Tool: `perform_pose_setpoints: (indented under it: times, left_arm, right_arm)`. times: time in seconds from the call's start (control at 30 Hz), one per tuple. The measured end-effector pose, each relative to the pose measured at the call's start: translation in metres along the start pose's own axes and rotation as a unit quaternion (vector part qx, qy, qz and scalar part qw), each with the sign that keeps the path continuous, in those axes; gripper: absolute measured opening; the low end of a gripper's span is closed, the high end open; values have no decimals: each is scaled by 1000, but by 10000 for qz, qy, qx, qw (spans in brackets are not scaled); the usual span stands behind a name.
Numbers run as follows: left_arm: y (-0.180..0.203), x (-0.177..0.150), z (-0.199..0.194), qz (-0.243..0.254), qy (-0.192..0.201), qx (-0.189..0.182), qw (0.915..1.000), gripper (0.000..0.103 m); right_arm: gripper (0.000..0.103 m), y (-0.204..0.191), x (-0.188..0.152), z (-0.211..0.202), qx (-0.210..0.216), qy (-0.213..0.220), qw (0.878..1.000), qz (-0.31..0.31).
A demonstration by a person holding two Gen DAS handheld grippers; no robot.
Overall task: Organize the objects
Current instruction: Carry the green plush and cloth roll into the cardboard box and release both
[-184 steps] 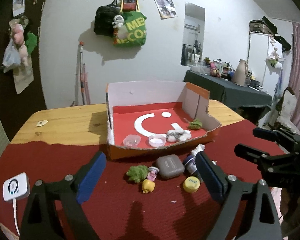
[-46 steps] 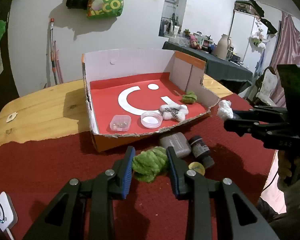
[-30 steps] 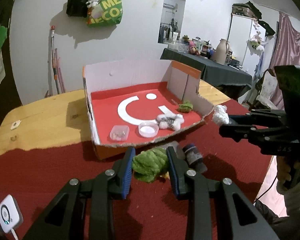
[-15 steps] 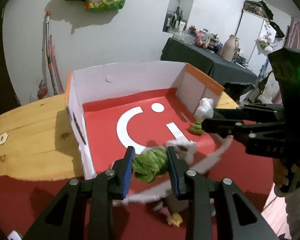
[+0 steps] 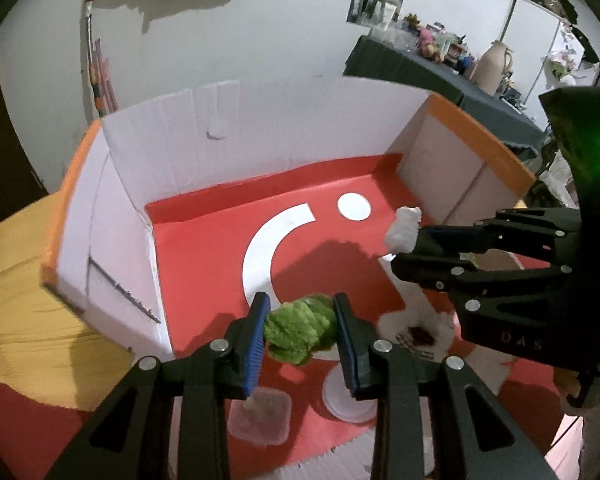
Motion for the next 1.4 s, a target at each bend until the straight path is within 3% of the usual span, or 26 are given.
perform_pose_setpoints:
  times: [0.5, 1.4]
  left_arm:
    - [-15, -7, 26, -180, -409, 110, 9989, 34]
    - [-25, -16, 26, 101, -443, 337, 9984, 35]
  right_arm:
    - [33, 11, 1, 29, -151, -415, 9989, -169]
    - [34, 23, -21, 19, -332, -497, 9973, -433]
Point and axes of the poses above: each gripper's, at about its wrist camera, not at the fingertips, and z roughly the way its jaws point, y to its right, x to its top, the point moved 4 cm from there along z, roughly the way its jaws point, and after that the axes turned 13 degrees about -x, right-handed, at the moved point
